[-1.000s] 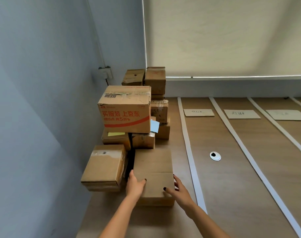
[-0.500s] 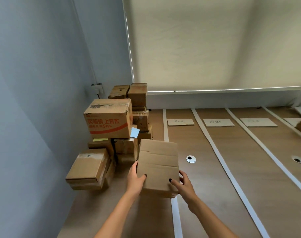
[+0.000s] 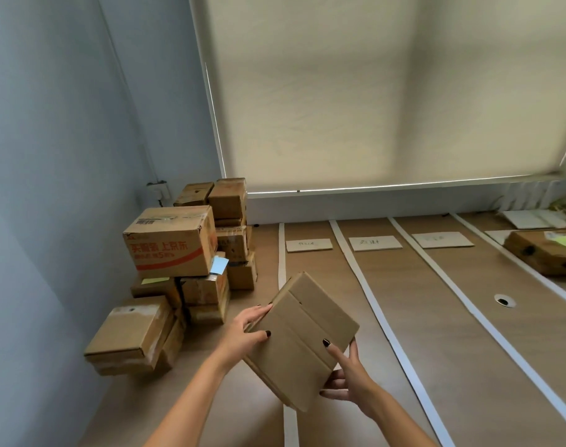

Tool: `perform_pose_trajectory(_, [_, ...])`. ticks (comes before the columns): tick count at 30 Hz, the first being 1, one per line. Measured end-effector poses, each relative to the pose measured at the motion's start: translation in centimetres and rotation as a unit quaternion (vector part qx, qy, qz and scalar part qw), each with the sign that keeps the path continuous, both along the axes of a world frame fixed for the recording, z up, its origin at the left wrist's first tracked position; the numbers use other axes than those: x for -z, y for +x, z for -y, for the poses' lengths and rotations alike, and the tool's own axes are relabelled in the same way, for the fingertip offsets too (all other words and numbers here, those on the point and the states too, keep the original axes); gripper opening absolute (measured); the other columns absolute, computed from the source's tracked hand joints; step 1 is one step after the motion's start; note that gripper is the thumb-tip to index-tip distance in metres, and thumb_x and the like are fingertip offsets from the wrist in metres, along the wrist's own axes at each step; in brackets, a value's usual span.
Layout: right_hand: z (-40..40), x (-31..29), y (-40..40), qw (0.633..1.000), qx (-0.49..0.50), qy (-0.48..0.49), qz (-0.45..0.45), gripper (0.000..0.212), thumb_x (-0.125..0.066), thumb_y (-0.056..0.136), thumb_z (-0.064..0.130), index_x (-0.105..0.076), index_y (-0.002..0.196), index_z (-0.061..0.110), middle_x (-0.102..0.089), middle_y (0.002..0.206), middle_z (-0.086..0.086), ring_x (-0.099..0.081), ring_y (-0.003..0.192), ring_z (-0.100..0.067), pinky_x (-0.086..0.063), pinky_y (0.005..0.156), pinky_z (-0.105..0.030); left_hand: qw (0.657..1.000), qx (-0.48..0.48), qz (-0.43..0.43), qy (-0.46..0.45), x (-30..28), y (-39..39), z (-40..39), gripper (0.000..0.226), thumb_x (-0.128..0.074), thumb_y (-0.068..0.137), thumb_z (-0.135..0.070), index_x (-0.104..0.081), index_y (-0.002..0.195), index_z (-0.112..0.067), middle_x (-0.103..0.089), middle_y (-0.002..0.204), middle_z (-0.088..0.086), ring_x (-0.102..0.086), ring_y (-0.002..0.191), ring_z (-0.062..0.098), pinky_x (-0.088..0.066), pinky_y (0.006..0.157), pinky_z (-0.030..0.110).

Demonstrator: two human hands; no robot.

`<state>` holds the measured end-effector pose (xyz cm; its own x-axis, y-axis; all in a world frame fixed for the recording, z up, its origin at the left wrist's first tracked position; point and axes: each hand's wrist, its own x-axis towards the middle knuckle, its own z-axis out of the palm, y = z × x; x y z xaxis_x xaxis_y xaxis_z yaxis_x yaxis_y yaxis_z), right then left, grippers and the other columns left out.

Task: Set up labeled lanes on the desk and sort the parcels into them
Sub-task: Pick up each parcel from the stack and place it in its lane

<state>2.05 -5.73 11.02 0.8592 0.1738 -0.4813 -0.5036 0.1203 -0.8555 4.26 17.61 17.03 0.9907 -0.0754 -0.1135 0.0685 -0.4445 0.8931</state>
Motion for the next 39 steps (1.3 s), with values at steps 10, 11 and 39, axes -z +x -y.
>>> perform_pose_trajectory(10, [1.1,1.5,1.3,0.944,0.133,0.282,-0.112,0.076,-0.033,0.081,0.076,-0.039,0.136,0.024,-0.046,0.132,-0.017,-0.045,0.121,-0.044,-0.032,0.098,-0.068,0.961,0.110,0.125,0.219,-2.3,0.4,2.5,0.068,-0.062,0.084,-0.024,-0.028,0.128,-0.063,-0.028,0.152,-0.014,-0.014,0.144,0.012,-0.009,0.116,0.055])
perform_pose_trajectory(11, [1.3,1.5,1.6,0.944,0.136,0.275,-0.123,0.087,-0.028,0.078,0.080,-0.038,0.138,0.018,-0.046,0.132,-0.016,-0.042,0.125,-0.043,-0.029,0.101,-0.068,0.960,0.106,0.134,0.224,-2.4,0.4,2.6,0.066,-0.062,0.085,-0.024,-0.029,0.131,-0.059,-0.027,0.152,-0.016,-0.011,0.144,0.011,-0.004,0.116,0.056])
perform_pose_trajectory(39, [3.0,-2.1,7.3,0.985,0.125,0.119,0.005,0.055,-0.030,0.095,0.055,-0.071,0.103,0.019,-0.072,0.101,-0.012,-0.064,0.098,-0.030,-0.048,0.096,-0.048,0.982,-0.111,0.116,-0.104,-0.2,-0.4,3.2,0.079,-0.078,0.068,0.003,-0.038,0.123,-0.038,-0.050,0.115,-0.023,-0.045,0.112,-0.001,-0.044,0.079,0.005])
